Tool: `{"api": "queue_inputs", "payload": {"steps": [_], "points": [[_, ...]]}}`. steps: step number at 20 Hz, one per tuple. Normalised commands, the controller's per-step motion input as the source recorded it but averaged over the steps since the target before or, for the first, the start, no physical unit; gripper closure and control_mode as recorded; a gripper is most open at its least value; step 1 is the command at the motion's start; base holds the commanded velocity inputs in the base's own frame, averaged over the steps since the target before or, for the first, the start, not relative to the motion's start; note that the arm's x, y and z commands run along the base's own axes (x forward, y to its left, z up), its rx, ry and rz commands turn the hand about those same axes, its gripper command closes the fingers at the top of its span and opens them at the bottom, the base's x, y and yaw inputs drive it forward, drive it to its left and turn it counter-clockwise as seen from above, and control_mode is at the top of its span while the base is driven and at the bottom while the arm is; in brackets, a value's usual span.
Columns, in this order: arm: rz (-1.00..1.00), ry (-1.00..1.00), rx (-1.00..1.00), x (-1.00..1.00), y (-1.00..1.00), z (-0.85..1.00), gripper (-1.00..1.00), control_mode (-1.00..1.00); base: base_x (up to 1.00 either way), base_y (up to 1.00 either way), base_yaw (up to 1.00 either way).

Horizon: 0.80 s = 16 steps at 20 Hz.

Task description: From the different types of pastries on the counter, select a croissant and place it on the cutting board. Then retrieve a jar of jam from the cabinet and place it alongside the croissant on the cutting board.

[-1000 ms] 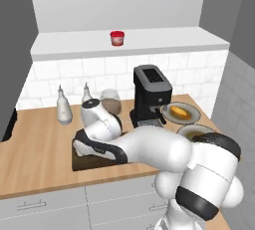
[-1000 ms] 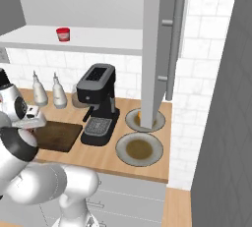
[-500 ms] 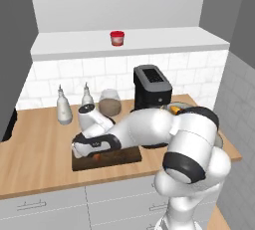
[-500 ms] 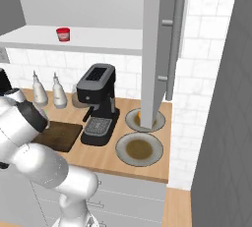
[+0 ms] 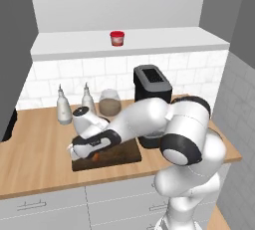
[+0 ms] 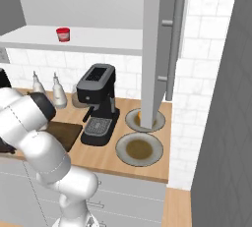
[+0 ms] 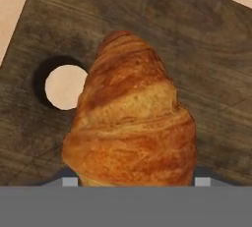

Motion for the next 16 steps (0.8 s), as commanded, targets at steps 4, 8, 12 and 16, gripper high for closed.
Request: {"api": "queue_inputs", "payload": {"steps": [4,8,12,16], "points": [[0.00,0.00,0.00,0.00,0.00,0.16,-1.00,-1.00,0.00,0.00,0.00],[0.00,-0.02,0.00,0.00,-0.14,0.42,-1.00,-1.00,0.00,0.00,0.00],[0.00,-0.13,0.00,-0.10,-0.45,0.64,-1.00,-1.00,0.00,0.00,0.00],[0.00,-0.08,0.00,-0.19,-0.77,0.46,-1.00,-1.00,0.00,0.00,0.00]]}}
